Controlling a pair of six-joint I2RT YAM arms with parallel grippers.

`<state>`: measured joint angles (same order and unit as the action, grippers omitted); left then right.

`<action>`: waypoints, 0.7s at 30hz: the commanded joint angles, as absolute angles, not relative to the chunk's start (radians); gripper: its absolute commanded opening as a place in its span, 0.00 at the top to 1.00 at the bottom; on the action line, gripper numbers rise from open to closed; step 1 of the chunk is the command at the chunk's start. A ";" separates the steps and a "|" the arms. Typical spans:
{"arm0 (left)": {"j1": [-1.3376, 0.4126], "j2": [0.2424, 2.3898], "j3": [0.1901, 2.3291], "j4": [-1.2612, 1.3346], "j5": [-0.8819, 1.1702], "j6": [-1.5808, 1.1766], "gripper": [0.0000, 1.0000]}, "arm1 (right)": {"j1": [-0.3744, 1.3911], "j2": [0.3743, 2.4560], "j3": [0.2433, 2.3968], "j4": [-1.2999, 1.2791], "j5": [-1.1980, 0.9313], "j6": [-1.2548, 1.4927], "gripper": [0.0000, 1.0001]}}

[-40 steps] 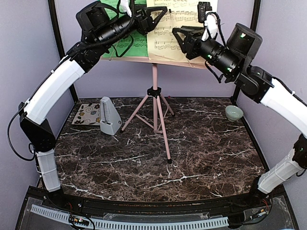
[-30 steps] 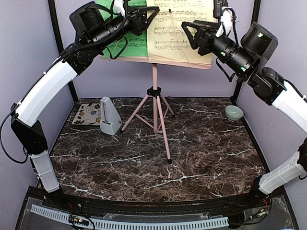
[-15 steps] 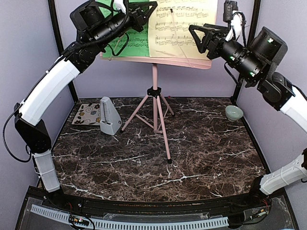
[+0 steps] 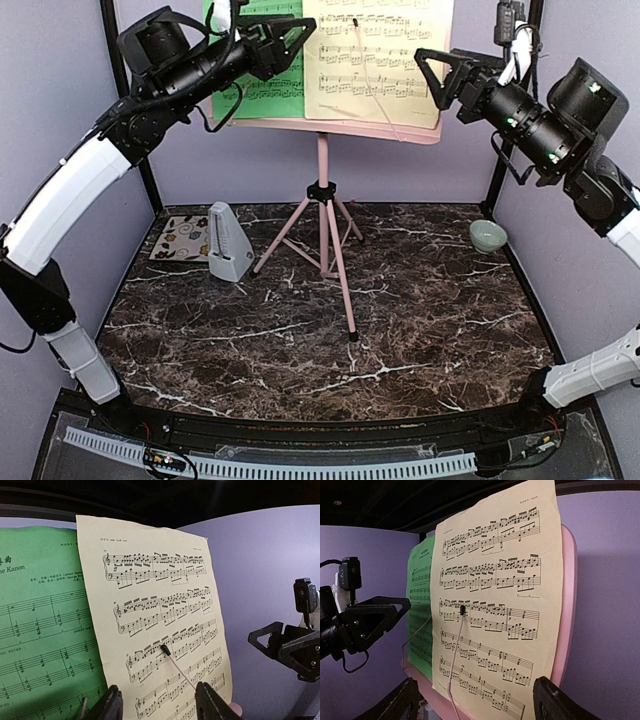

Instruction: Set up the instrument practice props

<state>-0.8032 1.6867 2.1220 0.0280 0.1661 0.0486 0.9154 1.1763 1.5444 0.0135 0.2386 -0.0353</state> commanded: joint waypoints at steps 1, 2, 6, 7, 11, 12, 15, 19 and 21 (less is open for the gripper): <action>-0.813 1.512 1.991 0.044 0.106 0.038 0.48 | 0.908 1.115 1.524 -0.018 0.313 0.038 0.21; -0.815 1.477 1.958 0.032 0.094 0.033 0.48 | 0.907 1.110 1.526 -0.038 0.316 0.056 0.22; -0.817 1.387 1.858 -0.066 0.026 -0.005 0.45 | 0.905 1.091 1.532 -0.143 0.306 0.138 0.22; -0.818 1.360 1.825 -0.102 0.003 -0.018 0.44 | 0.905 1.080 1.525 -0.168 0.300 0.165 0.22; -0.818 1.242 1.690 -0.214 -0.126 -0.108 0.32 | 0.905 1.006 1.453 -0.218 0.301 0.263 0.21; -0.818 1.208 1.654 -0.244 -0.169 -0.136 0.30 | 0.905 0.984 1.433 -0.227 0.312 0.283 0.21; -0.818 1.127 1.566 -0.352 -0.302 -0.237 0.25 | 0.905 0.920 1.385 -0.258 0.343 0.334 0.21; -0.818 1.050 1.456 -0.460 -0.363 -0.343 0.13 | 0.905 0.863 1.315 -0.357 0.364 0.417 0.22; -0.815 1.050 1.426 -0.531 -0.410 -0.394 0.07 | 0.905 0.837 1.273 -0.396 0.370 0.457 0.22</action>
<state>-0.8146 1.0817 1.4872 -0.3580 -0.2790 -0.2497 0.9092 0.8787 1.3357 -0.3042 0.3344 0.3382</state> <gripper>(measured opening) 0.881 0.784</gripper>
